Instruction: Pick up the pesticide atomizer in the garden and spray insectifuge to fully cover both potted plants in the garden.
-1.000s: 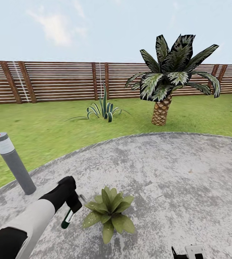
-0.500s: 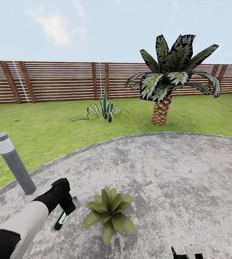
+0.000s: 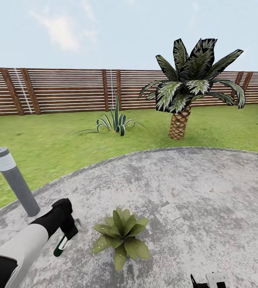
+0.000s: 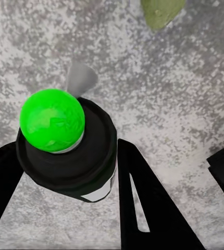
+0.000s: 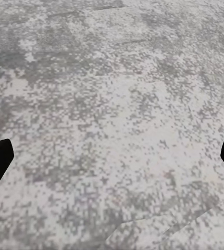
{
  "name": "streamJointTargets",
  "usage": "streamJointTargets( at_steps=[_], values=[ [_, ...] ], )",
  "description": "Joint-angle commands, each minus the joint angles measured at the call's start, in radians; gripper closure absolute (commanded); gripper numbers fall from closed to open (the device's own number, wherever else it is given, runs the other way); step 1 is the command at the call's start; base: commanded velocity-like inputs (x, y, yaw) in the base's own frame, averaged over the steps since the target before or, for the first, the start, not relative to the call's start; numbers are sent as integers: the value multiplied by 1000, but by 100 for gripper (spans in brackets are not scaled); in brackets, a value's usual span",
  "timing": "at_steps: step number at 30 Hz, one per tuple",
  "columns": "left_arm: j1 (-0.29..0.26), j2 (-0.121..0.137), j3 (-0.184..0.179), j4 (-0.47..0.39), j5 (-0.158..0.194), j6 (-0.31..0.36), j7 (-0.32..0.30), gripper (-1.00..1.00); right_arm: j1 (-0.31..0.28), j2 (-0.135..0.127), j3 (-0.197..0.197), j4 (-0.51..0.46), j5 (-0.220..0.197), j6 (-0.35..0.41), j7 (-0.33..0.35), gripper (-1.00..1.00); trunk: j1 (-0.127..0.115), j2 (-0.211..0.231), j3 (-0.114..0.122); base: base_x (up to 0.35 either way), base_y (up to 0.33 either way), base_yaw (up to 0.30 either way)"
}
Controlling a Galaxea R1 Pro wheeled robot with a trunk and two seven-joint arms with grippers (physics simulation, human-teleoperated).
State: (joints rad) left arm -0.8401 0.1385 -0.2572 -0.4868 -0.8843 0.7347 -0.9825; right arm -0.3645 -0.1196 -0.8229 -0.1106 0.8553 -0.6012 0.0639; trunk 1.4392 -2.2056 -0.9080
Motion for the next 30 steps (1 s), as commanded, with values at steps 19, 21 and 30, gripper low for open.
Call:
streamJointTargets(
  at_steps=[19, 21, 30],
  values=[
    [25, -23, -6, -42, 1, 19, -2, 100, -1, 0, -9, 2, 4, -3, 7, -100, 0, 0, -1, 76, 34, 0],
    [23, -32, -5, -78, 2, 21, -2, 100, -1, 0, -9, 2, 4, -3, 7, -100, 0, 0, -1, 1, 0, 0],
    [32, 13, 4, -97, 3, 12, 4, 100, -1, 0, -8, 2, 4, -3, 7, -100, 0, 0, -1, 0, 0, 0]
  ],
)
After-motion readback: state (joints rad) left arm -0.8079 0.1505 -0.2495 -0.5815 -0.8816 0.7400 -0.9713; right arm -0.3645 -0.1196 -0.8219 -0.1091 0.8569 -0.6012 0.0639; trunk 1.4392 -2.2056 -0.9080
